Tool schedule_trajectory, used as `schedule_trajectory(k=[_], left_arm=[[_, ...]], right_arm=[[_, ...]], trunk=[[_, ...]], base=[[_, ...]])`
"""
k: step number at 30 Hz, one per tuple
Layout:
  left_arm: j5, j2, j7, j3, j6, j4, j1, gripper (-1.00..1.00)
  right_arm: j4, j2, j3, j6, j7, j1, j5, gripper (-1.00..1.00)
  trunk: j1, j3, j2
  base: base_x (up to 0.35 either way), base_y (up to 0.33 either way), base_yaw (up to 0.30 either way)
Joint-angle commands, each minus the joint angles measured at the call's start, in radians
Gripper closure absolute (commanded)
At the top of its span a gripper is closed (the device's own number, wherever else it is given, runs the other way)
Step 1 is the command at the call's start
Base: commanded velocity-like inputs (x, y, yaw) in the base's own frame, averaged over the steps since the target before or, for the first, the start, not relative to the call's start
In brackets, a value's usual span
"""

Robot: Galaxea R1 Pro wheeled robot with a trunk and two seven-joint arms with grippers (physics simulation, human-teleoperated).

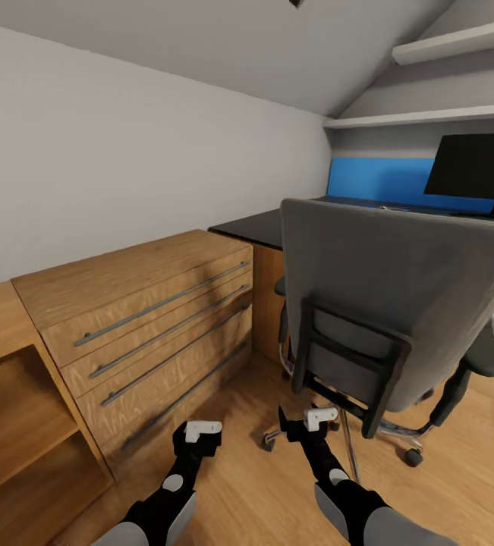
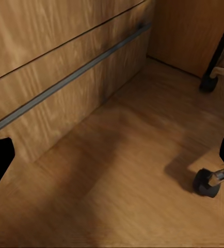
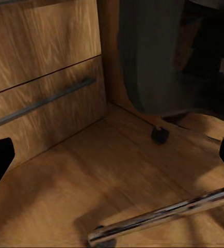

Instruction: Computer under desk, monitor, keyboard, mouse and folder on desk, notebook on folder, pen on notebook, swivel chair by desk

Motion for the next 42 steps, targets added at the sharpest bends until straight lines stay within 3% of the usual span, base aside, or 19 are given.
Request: schedule_trajectory(k=[1,12,27,28,31,32,42], left_arm=[[-0.002,0.000,0.008,-0.004,-0.003,0.001,-0.001,-1.00],[-0.001,0.000,0.009,-0.004,-0.003,0.001,-0.001,-1.00],[0.000,0.000,0.011,-0.003,-0.003,0.001,-0.001,-1.00],[0.001,0.000,0.011,-0.003,-0.003,0.001,-0.001,-1.00],[0.001,0.000,0.011,-0.003,-0.003,0.001,-0.001,-1.00],[0.001,0.000,0.011,-0.003,-0.003,0.001,-0.001,-1.00],[0.000,0.000,0.011,-0.004,-0.004,0.001,-0.001,-1.00]], right_arm=[[0.001,0.000,0.008,-0.004,-0.005,-0.001,-0.006,-1.00],[0.001,0.000,0.008,-0.004,-0.005,-0.001,-0.006,-1.00],[0.001,0.006,0.011,-0.004,-0.005,-0.001,-0.008,-1.00],[0.001,0.019,0.009,-0.004,-0.020,-0.001,-0.011,-1.00],[0.001,0.022,0.009,-0.004,-0.051,-0.001,-0.009,-1.00],[0.001,0.024,0.008,-0.007,-0.091,-0.001,-0.007,-1.00],[0.001,0.022,0.007,-0.009,-0.092,-0.001,-0.006,-1.00]], trunk=[[-0.001,0.000,0.000],[-0.001,0.012,0.000],[-0.001,0.014,0.000],[-0.001,0.014,0.000],[-0.001,0.014,0.000],[-0.001,0.014,0.000],[-0.001,0.014,0.000]], base=[[-0.323,0.087,-0.154],[-0.311,0.139,-0.174],[-0.041,0.036,-0.036],[-0.110,0.170,0.000],[-0.082,0.122,0.000],[-0.063,0.202,-0.235],[-0.013,0.251,-0.279]])
